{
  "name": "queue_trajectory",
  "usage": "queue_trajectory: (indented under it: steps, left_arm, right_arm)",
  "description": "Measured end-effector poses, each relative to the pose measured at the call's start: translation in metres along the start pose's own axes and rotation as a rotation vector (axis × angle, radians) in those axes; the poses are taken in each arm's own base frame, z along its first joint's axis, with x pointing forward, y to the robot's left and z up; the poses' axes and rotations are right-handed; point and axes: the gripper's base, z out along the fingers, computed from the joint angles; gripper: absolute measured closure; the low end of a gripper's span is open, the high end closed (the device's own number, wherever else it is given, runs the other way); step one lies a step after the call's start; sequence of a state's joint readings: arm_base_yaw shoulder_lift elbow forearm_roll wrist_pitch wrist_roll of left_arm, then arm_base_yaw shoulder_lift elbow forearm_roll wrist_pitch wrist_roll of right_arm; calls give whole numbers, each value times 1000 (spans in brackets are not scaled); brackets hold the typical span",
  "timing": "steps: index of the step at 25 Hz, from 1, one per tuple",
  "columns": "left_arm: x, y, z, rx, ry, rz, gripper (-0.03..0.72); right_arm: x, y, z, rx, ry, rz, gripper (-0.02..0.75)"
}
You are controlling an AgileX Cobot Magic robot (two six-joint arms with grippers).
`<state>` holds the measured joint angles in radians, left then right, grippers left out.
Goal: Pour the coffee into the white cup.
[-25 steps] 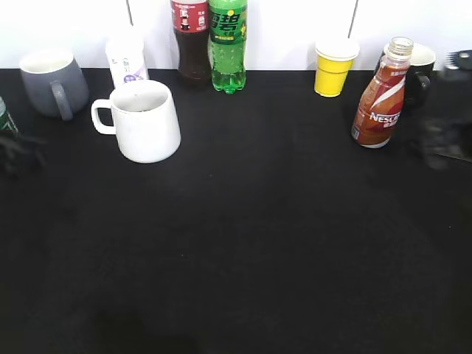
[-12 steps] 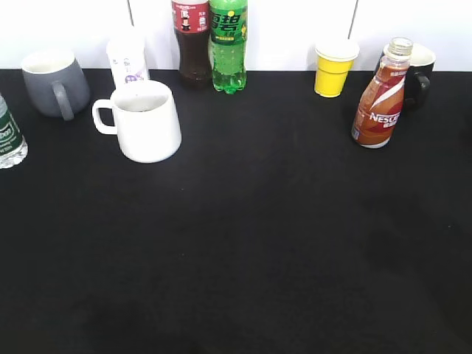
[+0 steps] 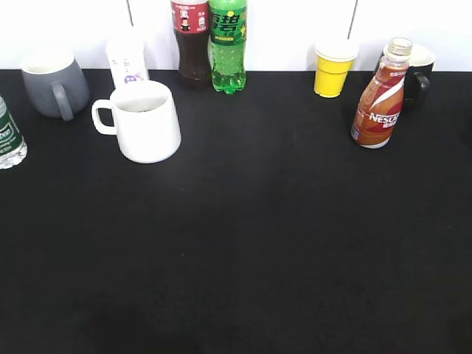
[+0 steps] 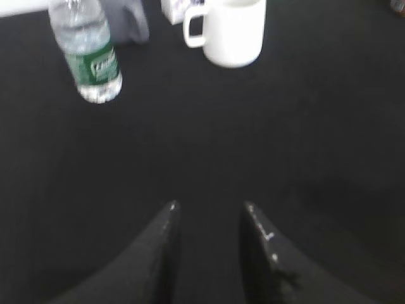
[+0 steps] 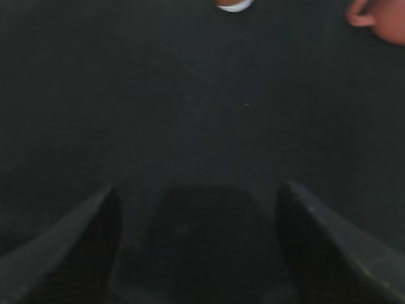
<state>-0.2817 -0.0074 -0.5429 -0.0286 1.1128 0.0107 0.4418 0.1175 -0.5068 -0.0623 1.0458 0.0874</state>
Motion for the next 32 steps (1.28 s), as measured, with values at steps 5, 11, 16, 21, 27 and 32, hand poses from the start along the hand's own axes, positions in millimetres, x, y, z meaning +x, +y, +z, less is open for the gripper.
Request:
queue_trajectory:
  steps: [5, 11, 16, 21, 27, 32]
  left_arm:
    - [1, 0, 6, 0, -20, 6, 440]
    - [1, 0, 6, -25, -21, -6, 440]
    - [0, -2, 7, -202, -23, -93, 440]
    - [0, -2, 7, -212, -24, -98, 440]
    - [0, -2, 7, -212, -24, -98, 440]
    - [0, -2, 7, -212, -24, -98, 440]
  right_arm:
    - [0, 0, 0, -3, -3, -4, 163]
    - [0, 0, 0, 4, -3, 1, 163]
    - [1, -2, -3, 164, -24, 103, 163]
    - [11, 1, -17, 303, -131, 176, 163]
    - [11, 1, -17, 309, -131, 182, 163]
    - [11, 1, -17, 308, -131, 183, 163]
